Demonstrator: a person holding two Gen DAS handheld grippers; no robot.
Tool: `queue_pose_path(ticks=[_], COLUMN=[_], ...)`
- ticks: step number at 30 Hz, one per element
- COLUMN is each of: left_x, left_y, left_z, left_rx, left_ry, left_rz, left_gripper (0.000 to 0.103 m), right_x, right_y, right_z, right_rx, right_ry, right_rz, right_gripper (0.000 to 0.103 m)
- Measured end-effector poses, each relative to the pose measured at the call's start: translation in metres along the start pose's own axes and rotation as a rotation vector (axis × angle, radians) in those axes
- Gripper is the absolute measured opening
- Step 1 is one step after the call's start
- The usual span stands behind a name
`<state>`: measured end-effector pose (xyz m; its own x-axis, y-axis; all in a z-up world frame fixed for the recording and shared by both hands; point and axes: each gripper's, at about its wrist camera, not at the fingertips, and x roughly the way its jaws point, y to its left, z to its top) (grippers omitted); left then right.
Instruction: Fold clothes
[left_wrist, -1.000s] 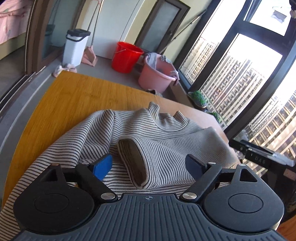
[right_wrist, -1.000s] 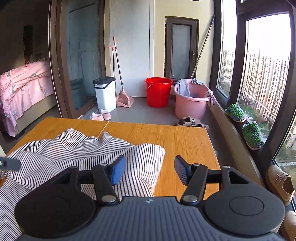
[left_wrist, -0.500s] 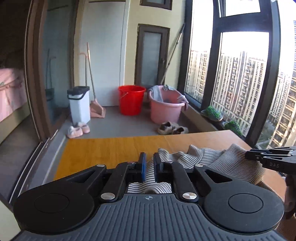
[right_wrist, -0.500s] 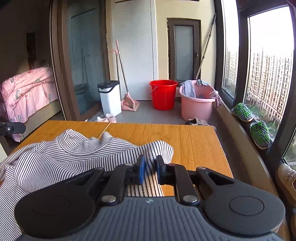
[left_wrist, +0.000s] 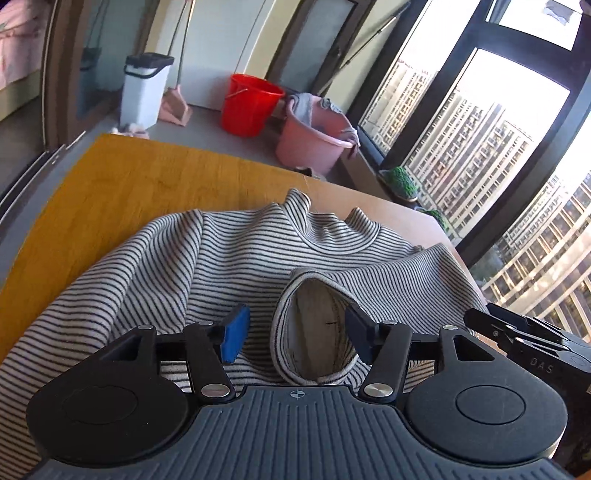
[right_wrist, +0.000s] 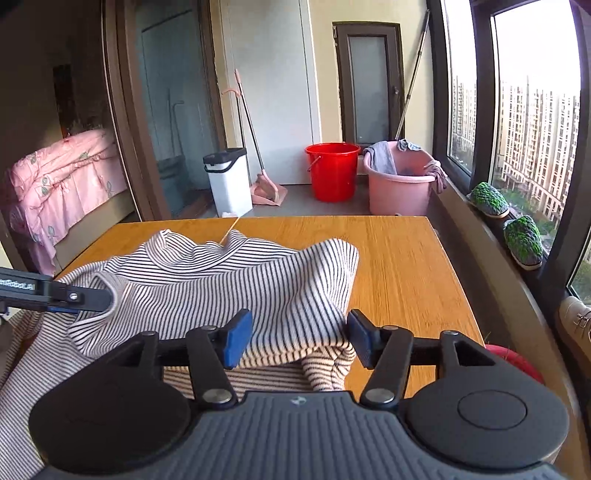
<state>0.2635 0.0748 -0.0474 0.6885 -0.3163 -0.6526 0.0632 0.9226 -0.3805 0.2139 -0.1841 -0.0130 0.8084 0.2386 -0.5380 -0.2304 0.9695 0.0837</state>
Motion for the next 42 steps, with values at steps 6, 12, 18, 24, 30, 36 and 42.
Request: queue_pose_path(ticks=[6, 12, 18, 24, 30, 36, 42], left_x=[-0.015, 0.007, 0.007, -0.009, -0.004, 0.018, -0.040], left_y=[-0.010, -0.022, -0.040, -0.045, -0.034, -0.004, 0.025], left_z=[-0.002, -0.003, -0.005, 0.011, 0.029, 0.023, 0.027], left_rx=[-0.028, 0.042, 0.191, 0.243, 0.265, 0.200, 0.102], left_ry=[-0.032, -0.003, -0.055, -0.158, -0.208, -0.098, -0.127], left_rz=[-0.097, 0.059, 0.132, 0.139, 0.197, 0.230, 0.198], left_gripper=[0.089, 0.065, 0.006, 0.006, 0.006, 0.011, 0.053], right_x=[-0.007, 0.003, 0.006, 0.002, -0.006, 0.042, 0.045], right_y=[0.007, 0.007, 0.011, 0.018, 0.020, 0.016, 0.037], right_z=[-0.005, 0.001, -0.004, -0.005, 0.015, 0.032, 0.025], right_rx=[-0.071, -0.048, -0.061, -0.074, -0.029, 0.061, -0.015], right_ry=[-0.029, -0.005, 0.003, -0.018, -0.071, 0.075, 0.137], right_rz=[-0.004, -0.010, -0.009, -0.014, 0.052, 0.110, 0.017], right_gripper=[0.060, 0.061, 0.069, 0.070, 0.047, 0.045, 0.045])
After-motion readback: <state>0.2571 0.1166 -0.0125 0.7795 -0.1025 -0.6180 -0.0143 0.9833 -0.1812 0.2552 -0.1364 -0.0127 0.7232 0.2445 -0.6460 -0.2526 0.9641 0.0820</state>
